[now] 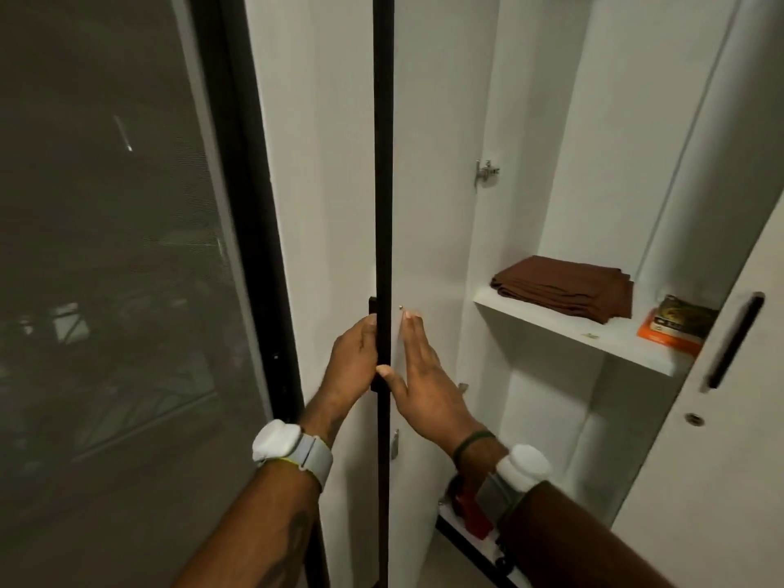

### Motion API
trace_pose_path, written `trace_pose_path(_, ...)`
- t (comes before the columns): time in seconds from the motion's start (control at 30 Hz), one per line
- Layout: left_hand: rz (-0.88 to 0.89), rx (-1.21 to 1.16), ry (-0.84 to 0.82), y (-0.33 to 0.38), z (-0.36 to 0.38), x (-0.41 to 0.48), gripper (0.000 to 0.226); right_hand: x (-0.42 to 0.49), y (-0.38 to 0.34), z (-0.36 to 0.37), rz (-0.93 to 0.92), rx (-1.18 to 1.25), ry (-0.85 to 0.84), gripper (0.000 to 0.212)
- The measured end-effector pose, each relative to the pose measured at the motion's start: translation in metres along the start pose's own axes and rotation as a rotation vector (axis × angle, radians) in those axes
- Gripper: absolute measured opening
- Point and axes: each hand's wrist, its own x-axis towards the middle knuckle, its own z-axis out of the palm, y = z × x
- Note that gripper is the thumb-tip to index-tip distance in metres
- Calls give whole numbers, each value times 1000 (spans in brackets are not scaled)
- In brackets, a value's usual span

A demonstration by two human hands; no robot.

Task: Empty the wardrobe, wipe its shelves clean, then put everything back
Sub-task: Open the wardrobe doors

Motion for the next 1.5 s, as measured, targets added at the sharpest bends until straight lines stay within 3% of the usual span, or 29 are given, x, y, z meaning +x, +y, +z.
trace_pose_path(0.17, 11, 109, -16, -19, -49, 31, 39, 31, -21, 55, 70, -1, 34, 82)
trace_pose_path(0.37, 33, 169, 95, -46, -79, 48, 43, 63, -44, 110, 195, 2, 56, 106)
trace_pose_path(0.53, 59, 240, 100, -66, -90, 47, 41, 80, -59, 142, 281, 26, 109, 109)
trace_pose_path(0.7, 214, 392, 373, -44, -96, 22, 27, 81, -53, 159, 285, -55, 171, 104)
trace_pose_path(0.8, 179, 447, 392, -34, -92, 9, 27, 71, -43, 152, 235, -4, 118, 102)
trace_pose_path(0.93, 174, 394, 281, -36, -57, -12, 24, 20, -2, 134, 245, 53, 108, 87)
trace_pose_path(1.13, 100, 426, 25, -43, 43, -26, 34, -76, 103, 71, 518, -129, 124, 78)
trace_pose_path(1.37, 181, 352, -326, 0, 203, -46, 36, -136, 210, -95, 832, -287, 365, 83)
trace_pose_path(1.5, 185, 298, -478, 29, 267, -47, 28, -147, 246, -171, 903, -338, 537, 81)
